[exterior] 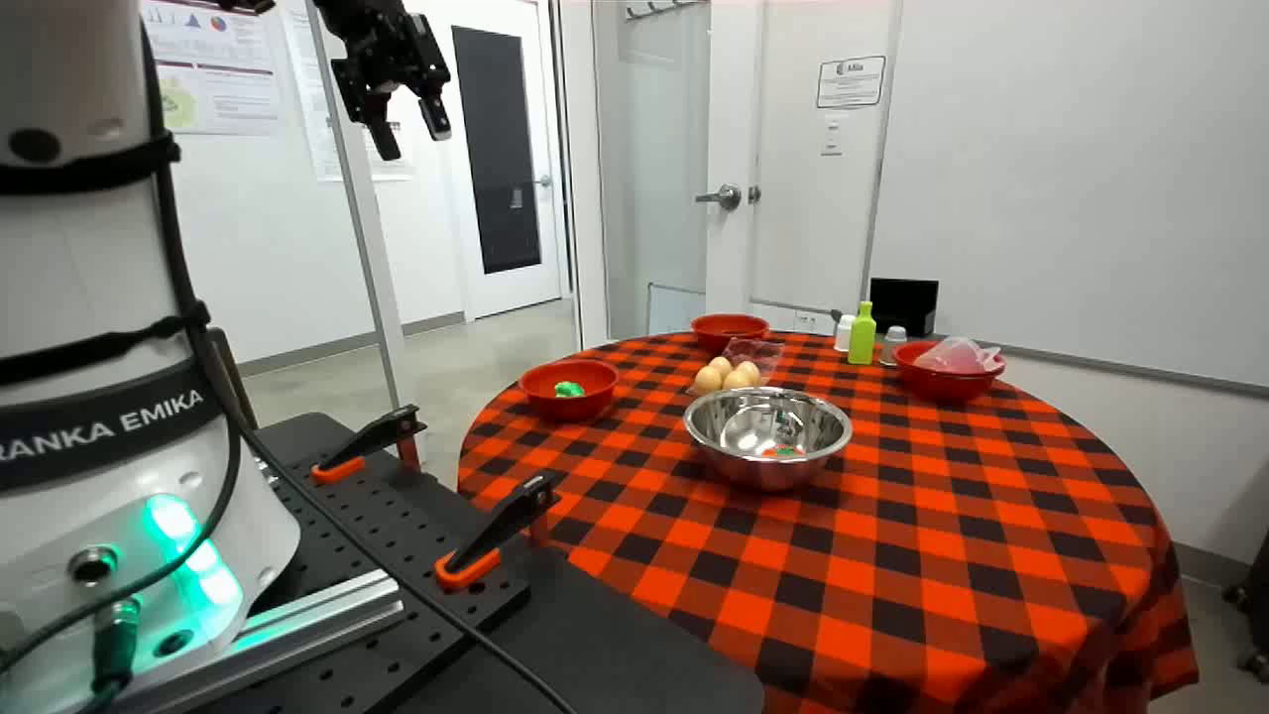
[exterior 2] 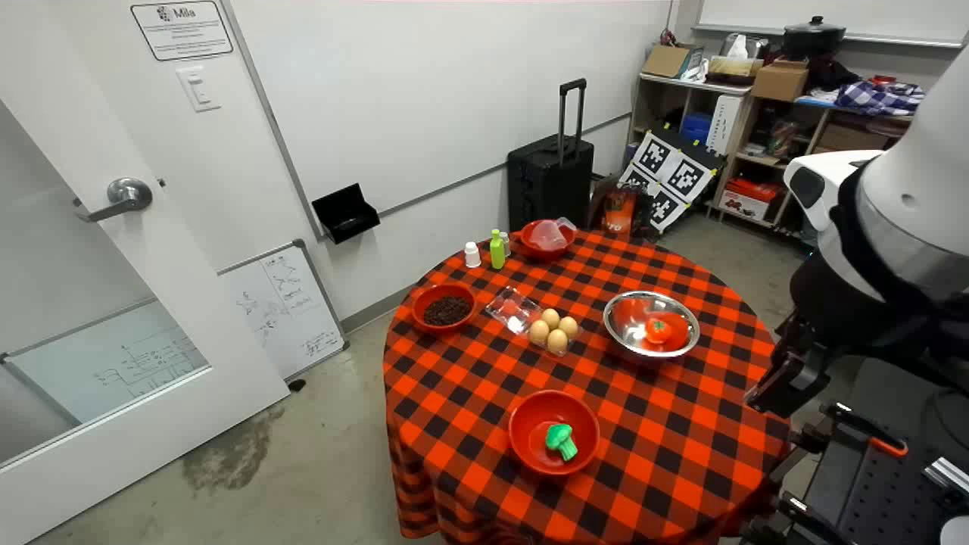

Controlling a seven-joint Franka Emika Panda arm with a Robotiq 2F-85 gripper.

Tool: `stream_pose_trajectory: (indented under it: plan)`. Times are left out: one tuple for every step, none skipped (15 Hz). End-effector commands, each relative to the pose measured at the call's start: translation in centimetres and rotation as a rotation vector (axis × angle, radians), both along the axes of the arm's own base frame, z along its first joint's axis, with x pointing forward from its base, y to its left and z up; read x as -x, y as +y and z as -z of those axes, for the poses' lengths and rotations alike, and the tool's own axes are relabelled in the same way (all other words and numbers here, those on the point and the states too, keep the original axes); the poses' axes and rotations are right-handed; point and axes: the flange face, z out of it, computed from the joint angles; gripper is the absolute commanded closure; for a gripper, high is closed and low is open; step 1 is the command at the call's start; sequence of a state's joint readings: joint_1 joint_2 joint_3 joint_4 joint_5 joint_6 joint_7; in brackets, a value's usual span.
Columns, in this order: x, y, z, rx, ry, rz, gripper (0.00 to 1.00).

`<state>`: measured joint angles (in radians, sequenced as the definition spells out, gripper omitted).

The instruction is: Put the broccoli toy on the table

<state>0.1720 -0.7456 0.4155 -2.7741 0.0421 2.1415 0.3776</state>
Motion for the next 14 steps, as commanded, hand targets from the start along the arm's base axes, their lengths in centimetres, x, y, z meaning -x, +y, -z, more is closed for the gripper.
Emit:
stream_pose_trajectory:
  plan:
    - [0.0, 0.0, 0.0, 0.001, 0.001, 0.0, 0.0]
    - [0.0, 0.0, 0.0, 0.001, 0.002, 0.0, 0.0]
    - [-0.3, 0.0, 0.1, 0.001, 0.006, -0.011, 0.0]
    - [-0.8, 0.1, 0.2, 0.007, 0.009, -0.023, 0.0]
    - [-1.1, 0.2, 0.3, 0.013, 0.009, -0.034, 0.0]
    - [-1.7, 0.3, 0.6, 0.015, 0.009, -0.05, 0.0]
    - [-2.2, 0.4, 0.8, 0.017, 0.01, -0.066, 0.0]
    - [-2.8, 0.7, 1.1, 0.014, 0.01, -0.088, 0.0]
    - [-3.3, 0.9, 1.4, 0.014, 0.009, -0.106, 0.0]
    - [-4.1, 1.1, 1.9, 0.012, 0.009, -0.132, 0.0]
    - [-4.6, 1.3, 2.3, 0.014, 0.009, -0.152, 0.0]
    - [-5.5, 1.6, 3.0, 0.013, 0.011, -0.179, 0.0]
    - [-6.1, 1.8, 3.4, 0.014, 0.012, -0.2, 0.0]
    - [-6.9, 2.0, 4.2, 0.01, 0.015, -0.221, 0.0]
